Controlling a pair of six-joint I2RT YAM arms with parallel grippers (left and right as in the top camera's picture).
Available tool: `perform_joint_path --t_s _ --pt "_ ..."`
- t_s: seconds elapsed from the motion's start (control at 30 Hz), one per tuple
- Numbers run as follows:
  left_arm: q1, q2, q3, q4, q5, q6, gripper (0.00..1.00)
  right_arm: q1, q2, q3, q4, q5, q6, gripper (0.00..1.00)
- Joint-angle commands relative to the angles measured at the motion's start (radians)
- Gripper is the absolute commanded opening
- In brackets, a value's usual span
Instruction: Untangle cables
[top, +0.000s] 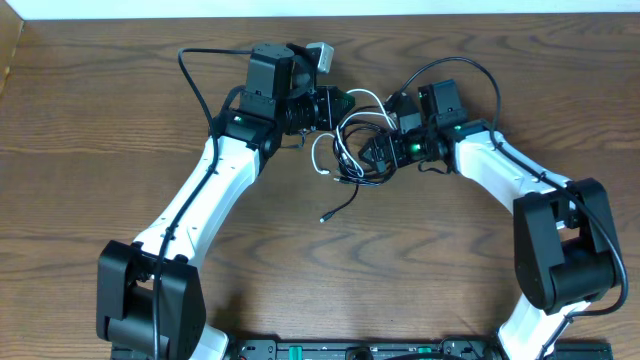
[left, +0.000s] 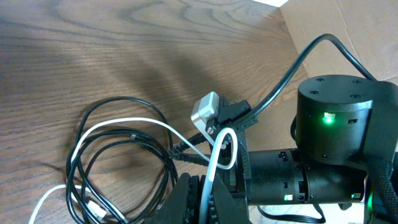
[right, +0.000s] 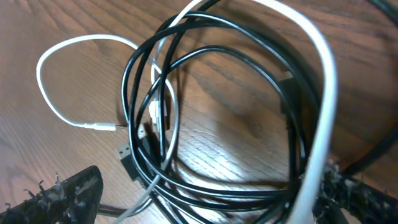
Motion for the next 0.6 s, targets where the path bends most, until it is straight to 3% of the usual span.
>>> perform_joint_path --t_s 0.0,0.13,0.3,0.57 --pt "0.01 -0.016 -0.003 0.008 0.005 -0.018 0.08 -0.04 -0.051 0.005 -0.009 -0.023 -0.037 0.99" --pt "0.04 -0.046 0.015 0.033 0.006 -0.095 0.08 -0.104 -0.084 0.005 -0.023 -0.088 -0.023 0.99" --pt "0.077 -0.138 0.015 0.177 0.006 -0.247 0.08 -0.146 -0.084 0.005 -0.022 -0.183 -0.023 0.99" --pt "0.084 -0.322 0.015 0.421 0.005 -0.32 0.08 -0.102 -0.084 0.004 -0.027 0.006 -0.023 0.99"
